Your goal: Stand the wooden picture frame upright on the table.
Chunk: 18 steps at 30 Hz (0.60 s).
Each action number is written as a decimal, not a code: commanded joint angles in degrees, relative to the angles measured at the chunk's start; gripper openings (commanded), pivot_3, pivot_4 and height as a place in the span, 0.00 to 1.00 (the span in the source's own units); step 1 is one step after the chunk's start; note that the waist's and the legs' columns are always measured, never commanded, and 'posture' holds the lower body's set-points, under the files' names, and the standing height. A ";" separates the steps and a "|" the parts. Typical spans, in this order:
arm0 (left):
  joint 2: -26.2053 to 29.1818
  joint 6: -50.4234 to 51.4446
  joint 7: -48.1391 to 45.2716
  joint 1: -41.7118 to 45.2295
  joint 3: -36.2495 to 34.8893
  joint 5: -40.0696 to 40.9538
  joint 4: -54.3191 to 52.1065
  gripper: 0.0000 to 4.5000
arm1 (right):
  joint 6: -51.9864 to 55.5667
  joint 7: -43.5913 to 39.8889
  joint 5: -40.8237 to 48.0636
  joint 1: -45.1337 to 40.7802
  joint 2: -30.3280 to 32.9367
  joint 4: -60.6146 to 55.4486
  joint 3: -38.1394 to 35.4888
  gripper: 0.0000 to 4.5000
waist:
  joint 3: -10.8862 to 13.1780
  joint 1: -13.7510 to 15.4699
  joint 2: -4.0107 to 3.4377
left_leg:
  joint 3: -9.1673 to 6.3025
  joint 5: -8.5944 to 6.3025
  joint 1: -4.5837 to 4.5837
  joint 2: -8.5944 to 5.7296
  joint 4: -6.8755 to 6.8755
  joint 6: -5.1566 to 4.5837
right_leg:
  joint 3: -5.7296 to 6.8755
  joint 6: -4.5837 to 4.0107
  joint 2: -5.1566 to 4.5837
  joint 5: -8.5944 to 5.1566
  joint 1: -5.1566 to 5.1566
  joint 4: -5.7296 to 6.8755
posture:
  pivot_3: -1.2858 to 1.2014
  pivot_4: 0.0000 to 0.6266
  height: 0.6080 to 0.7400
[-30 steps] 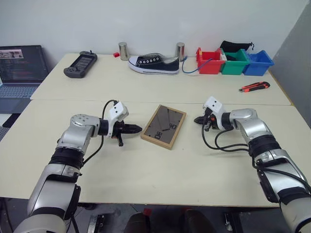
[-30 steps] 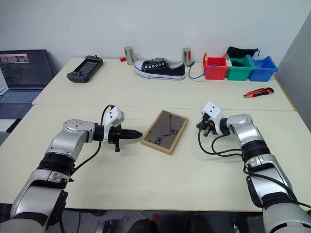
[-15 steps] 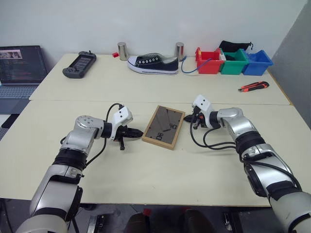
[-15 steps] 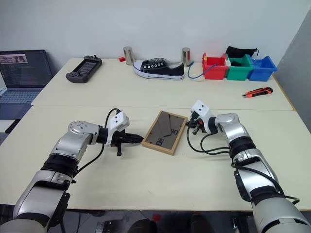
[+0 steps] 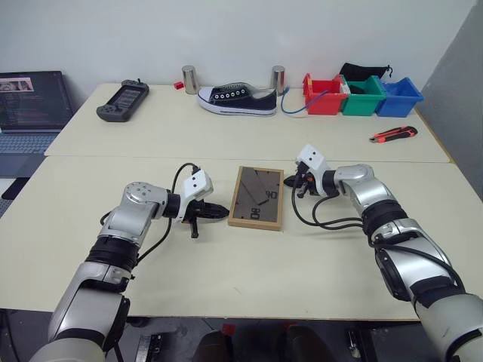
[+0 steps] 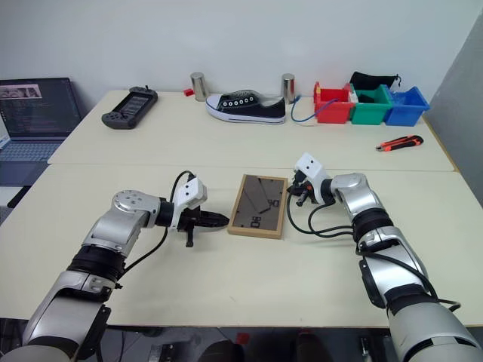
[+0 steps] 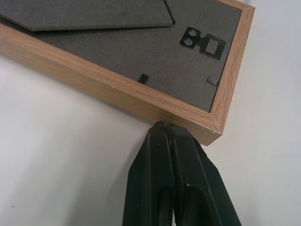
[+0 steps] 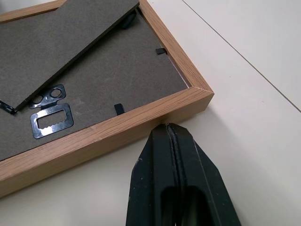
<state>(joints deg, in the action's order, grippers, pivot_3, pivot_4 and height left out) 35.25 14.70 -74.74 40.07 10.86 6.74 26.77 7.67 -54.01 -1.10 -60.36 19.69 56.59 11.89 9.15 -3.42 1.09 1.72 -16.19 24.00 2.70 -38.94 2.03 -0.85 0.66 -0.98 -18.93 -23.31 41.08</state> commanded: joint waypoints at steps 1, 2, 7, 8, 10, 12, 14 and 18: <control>0.26 -0.25 -0.57 -0.41 -0.45 0.70 -2.40 0.01 | -1.30 -0.65 -0.31 -1.29 0.20 -0.76 -1.00 0.00 | 0.00 0.00 0.00 | 0.00 0.00 0.00 0.00 0.00 0.00 | 0.00 0.00 0.00 0.00 0.00 0.00 | 0.52 0.24 1.00; 0.52 -0.41 -0.51 -0.53 -0.53 0.57 -2.33 0.01 | -1.39 -0.75 -0.52 -1.06 0.56 -0.88 -0.86 0.00 | 0.00 0.00 0.00 | 0.01 0.00 0.00 0.00 0.00 0.00 | 0.00 0.00 0.00 0.00 0.00 0.00 | 0.52 0.24 1.00; 2.93 3.54 -0.05 -0.79 -3.94 2.92 -4.30 0.01 | -0.49 -6.12 -1.09 1.37 5.42 -4.93 -0.08 0.00 | 0.00 0.11 0.00 | -0.01 0.00 0.00 0.00 0.00 0.00 | 0.01 0.00 0.00 0.00 0.00 0.00 | 0.52 0.24 1.00; 3.73 5.69 -0.24 -0.89 -5.24 4.34 -5.49 0.01 | 0.05 -8.50 -0.78 2.04 7.34 -6.82 -0.07 0.00 | 0.00 0.17 0.00 | -0.04 0.00 0.03 -0.01 0.00 0.00 | 0.01 0.00 0.00 0.00 0.00 0.00 | 0.52 0.24 1.00; 5.52 11.33 -1.65 -1.39 -7.21 7.67 -8.16 0.09 | 2.10 -13.46 0.54 2.95 10.68 -10.31 -0.52 0.08 | 0.00 0.19 0.00 | -0.05 0.00 0.07 -0.03 0.00 0.00 | 0.02 0.00 -0.03 0.00 0.00 -0.02 | 0.52 0.24 1.00; 6.78 18.05 -2.14 -1.74 -8.82 11.02 -10.40 0.17 | 5.38 -18.06 2.15 3.65 13.17 -13.58 -0.96 0.18 | 0.00 0.10 -0.01 | -0.05 0.00 0.09 -0.04 0.00 0.00 | 0.01 0.00 -0.03 0.00 0.00 -0.05 | 0.52 0.24 1.00; 7.28 25.69 -1.77 -0.99 -10.30 14.38 -10.94 0.29 | 7.88 -22.39 3.36 4.00 15.33 -16.13 -0.78 0.30 | 0.00 0.11 -0.01 | -0.06 0.00 0.07 -0.02 0.02 -0.01 | 0.02 0.00 -0.03 0.00 0.00 -0.07 | 0.52 0.24 1.00; 6.96 35.52 0.07 0.98 -11.95 18.46 -9.76 0.49 | 9.47 -25.72 4.00 4.31 16.93 -19.15 -0.43 0.52 | 0.00 0.04 -0.01 | -0.06 -0.01 0.00 -0.01 0.01 -0.01 | 0.01 0.00 0.01 0.00 0.03 -0.11 | 0.52 0.24 1.00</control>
<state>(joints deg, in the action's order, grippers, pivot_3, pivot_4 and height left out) 41.93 46.21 -75.45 39.16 1.12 22.71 17.53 16.46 -77.99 1.64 -55.67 35.85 39.91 12.07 9.15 -3.38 1.08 1.66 -16.19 24.00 2.69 -38.94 2.02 -0.84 0.66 -0.97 -18.93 -23.27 40.97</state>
